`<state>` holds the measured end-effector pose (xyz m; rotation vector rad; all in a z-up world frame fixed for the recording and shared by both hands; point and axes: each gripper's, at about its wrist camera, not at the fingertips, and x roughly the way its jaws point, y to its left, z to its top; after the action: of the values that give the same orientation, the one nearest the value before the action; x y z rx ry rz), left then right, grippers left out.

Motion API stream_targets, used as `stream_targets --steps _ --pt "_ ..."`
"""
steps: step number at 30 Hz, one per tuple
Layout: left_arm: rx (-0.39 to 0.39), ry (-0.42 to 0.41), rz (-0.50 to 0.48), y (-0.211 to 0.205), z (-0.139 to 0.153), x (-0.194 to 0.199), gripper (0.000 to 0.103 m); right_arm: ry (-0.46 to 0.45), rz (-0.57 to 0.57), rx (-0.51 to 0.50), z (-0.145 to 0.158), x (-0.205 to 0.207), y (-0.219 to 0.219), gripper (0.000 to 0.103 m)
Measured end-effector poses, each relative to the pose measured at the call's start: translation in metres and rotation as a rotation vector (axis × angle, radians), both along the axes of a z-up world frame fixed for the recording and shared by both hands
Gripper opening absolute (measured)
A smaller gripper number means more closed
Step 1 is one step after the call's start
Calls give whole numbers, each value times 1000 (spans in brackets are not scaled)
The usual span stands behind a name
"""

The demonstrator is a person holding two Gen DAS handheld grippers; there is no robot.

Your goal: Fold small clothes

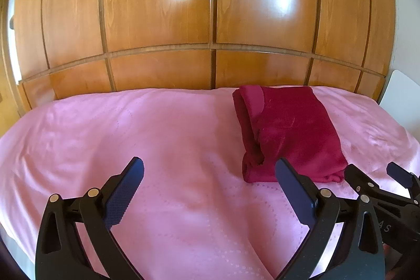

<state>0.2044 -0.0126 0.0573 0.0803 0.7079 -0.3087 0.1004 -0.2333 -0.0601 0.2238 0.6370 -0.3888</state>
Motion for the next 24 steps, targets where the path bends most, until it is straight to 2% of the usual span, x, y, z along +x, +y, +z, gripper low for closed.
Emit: stream_targets --steps 24 --pt "-11 0 11 6 0 1 99 4 13 -8 1 4 5 101"
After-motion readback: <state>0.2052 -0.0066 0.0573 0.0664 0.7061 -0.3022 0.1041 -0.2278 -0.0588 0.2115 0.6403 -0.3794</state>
